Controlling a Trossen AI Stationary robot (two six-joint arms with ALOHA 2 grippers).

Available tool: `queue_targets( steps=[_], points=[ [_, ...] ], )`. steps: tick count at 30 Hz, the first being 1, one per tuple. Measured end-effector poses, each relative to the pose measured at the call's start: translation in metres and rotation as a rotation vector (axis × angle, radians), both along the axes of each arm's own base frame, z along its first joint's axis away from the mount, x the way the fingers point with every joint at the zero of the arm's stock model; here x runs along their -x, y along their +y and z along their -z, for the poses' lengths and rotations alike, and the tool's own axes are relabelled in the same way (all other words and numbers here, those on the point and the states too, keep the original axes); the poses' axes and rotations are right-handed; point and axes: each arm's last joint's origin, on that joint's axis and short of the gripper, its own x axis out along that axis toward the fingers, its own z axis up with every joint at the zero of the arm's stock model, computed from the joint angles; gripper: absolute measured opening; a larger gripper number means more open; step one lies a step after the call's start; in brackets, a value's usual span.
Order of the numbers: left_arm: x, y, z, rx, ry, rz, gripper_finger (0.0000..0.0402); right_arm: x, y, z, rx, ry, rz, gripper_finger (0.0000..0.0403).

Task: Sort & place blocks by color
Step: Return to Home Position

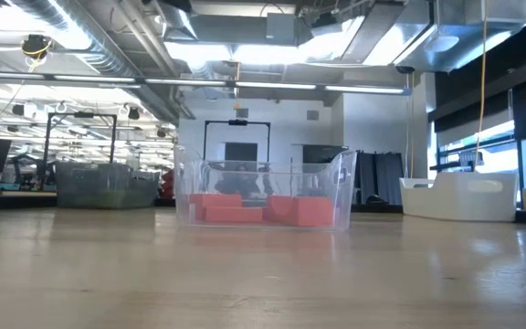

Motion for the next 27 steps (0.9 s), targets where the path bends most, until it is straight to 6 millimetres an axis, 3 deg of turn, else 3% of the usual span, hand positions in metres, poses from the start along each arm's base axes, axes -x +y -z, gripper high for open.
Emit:
queue_targets(
  steps=[10, 16, 27],
  points=[
    [0.044, -0.043, -0.003, -0.004, -0.029, 0.015, 0.0000, 0.047, 0.055, 0.023, -0.028, -0.119, 0.121, 0.0002],
    [0.074, -0.054, 0.024, 0.028, -0.065, -0.017, 0.0000, 0.075, 0.084, 0.042, -0.033, -0.220, 0.293, 0.0001],
    [0.137, -0.076, 0.060, 0.006, -0.303, -0.032, 0.0000, 0.102, 0.117, 0.075, 0.032, -0.462, 0.331, 0.0000]
  ],
)
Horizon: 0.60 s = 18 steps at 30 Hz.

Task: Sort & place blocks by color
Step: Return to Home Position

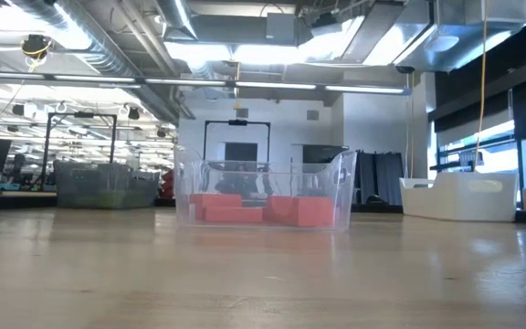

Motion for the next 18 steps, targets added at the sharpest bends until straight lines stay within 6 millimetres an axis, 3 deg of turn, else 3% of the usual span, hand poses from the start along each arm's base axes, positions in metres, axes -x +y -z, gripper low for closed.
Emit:
queue_targets(
  steps=[8, 18],
  points=[
    [0.037, -0.012, 0.015, -0.041, -0.153, -0.034, 0.0000, 0.006, 0.008, 0.028, 0.060, -0.058, 0.000, 0.0000],
    [0.062, -0.020, 0.045, -0.059, -0.291, -0.062, 0.0000, 0.003, 0.003, 0.073, 0.079, -0.170, 0.016, 0.0000]
  ],
)
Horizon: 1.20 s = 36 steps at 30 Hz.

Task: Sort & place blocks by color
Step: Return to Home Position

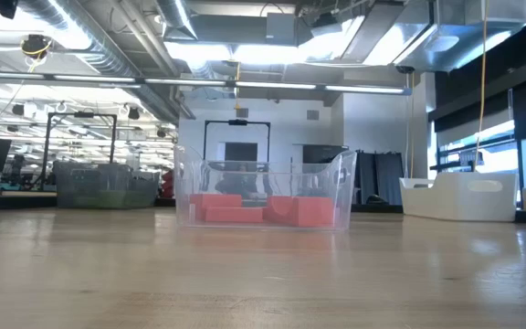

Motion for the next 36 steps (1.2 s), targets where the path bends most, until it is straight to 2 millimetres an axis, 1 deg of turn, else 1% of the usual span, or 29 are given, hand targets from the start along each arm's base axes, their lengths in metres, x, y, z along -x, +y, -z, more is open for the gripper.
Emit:
queue_targets(
  steps=[5, 11, 14, 18, 23, 31, 36],
  points=[
    [0.005, -0.002, 0.013, -0.015, -0.051, 0.001, 0.0000, -0.002, -0.001, 0.013, 0.054, -0.077, -0.031, 0.0000],
    [0.001, 0.000, 0.017, -0.026, -0.042, 0.002, 0.0000, -0.010, -0.009, 0.021, 0.123, -0.113, -0.070, 0.0000],
    [-0.006, 0.002, 0.023, -0.014, -0.024, 0.005, 0.0000, -0.017, -0.016, 0.024, 0.180, -0.136, -0.088, 0.0000],
    [-0.015, 0.005, 0.028, -0.022, -0.046, 0.008, 0.0000, -0.029, -0.029, 0.031, 0.258, -0.191, -0.139, 0.0000],
    [-0.032, 0.010, 0.036, -0.079, -0.083, 0.032, 0.0000, -0.046, -0.047, 0.051, 0.337, -0.238, -0.198, 0.0000],
    [-0.059, 0.019, 0.065, -0.136, -0.052, 0.041, 0.0000, -0.063, -0.067, 0.088, 0.416, -0.226, -0.202, 0.0000],
    [-0.071, 0.023, 0.088, -0.115, 0.006, 0.045, 0.0000, -0.068, -0.073, 0.102, 0.432, -0.217, -0.199, 0.0000]
  ],
)
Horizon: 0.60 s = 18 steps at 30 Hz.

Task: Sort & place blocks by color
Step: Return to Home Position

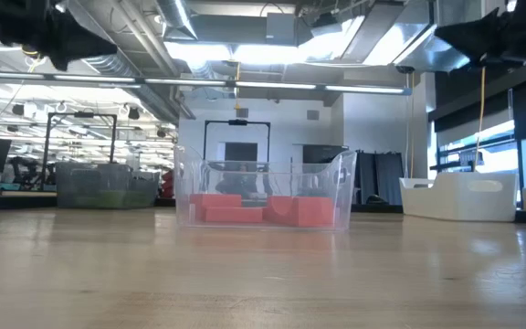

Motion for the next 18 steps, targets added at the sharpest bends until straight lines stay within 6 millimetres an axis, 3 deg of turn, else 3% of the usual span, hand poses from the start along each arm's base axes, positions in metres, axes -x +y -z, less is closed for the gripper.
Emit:
queue_targets(
  steps=[18],
  points=[
    [-0.020, 0.008, 0.045, -0.041, 0.112, -0.046, 0.0000, -0.013, -0.015, 0.054, -0.035, 0.080, 0.013, 0.0000]
  ],
)
